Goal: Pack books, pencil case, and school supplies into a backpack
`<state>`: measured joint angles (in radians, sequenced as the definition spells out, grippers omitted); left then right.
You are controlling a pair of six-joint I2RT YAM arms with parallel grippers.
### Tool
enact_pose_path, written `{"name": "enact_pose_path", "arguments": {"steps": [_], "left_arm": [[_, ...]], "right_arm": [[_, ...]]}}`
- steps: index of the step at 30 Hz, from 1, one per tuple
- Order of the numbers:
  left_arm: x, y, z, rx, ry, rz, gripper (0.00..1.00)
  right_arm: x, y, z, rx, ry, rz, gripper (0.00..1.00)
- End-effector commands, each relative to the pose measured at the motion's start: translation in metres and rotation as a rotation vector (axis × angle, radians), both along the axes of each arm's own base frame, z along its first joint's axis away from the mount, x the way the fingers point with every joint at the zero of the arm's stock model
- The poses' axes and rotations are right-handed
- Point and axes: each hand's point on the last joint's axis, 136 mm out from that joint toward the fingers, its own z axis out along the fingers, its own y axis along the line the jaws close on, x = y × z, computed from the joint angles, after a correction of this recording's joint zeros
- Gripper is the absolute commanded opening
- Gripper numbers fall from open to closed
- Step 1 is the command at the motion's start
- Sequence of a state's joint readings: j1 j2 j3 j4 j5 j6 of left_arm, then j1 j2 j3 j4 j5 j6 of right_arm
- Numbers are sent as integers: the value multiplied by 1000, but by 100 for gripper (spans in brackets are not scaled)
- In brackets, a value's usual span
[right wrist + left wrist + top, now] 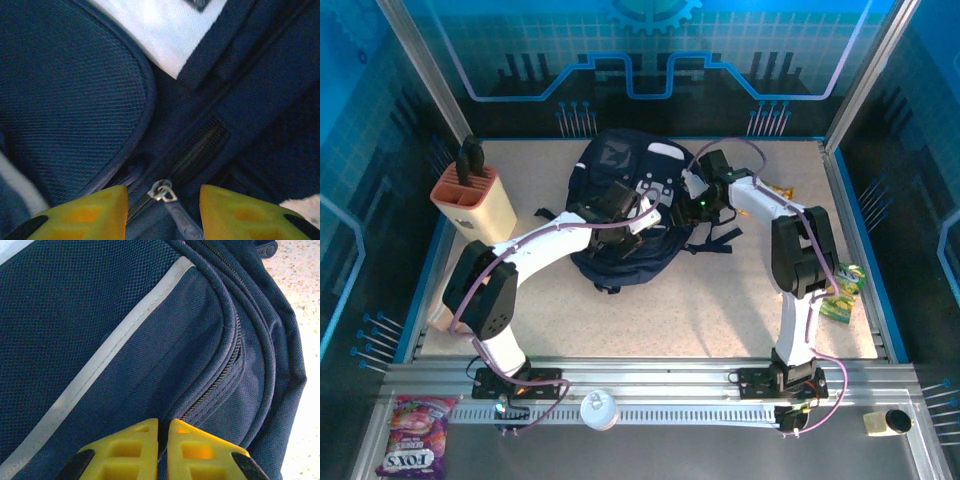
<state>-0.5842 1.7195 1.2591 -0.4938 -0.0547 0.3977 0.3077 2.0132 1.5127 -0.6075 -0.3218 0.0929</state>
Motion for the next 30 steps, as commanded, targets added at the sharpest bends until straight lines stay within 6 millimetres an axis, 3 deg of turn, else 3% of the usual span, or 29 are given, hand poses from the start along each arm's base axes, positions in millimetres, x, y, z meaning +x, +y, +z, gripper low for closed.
{"name": "enact_pose_path", "arguments": {"steps": [1,5,11,15,22,26,30], "left_arm": [[4,13,2,14,-11,51,12],[5,13,1,15,-11,51,11],[7,12,3,15,-18,52,11],[9,13,4,18,-23,55,11],[8,13,4,20,-21,54,11],[8,14,4,23,-20,56,11],[9,15,4,23,-20,58,11]], "right_arm": [[1,0,-10,8,21,27,42],[-7,-1,-20,4,49,39,41],[-19,2,-14,40,44,78,25],[-23,0,-9,42,20,88,21],[-27,-2,-11,46,20,98,24],[-28,-2,-11,41,18,100,21],[-29,-3,-9,41,3,105,12]]}}
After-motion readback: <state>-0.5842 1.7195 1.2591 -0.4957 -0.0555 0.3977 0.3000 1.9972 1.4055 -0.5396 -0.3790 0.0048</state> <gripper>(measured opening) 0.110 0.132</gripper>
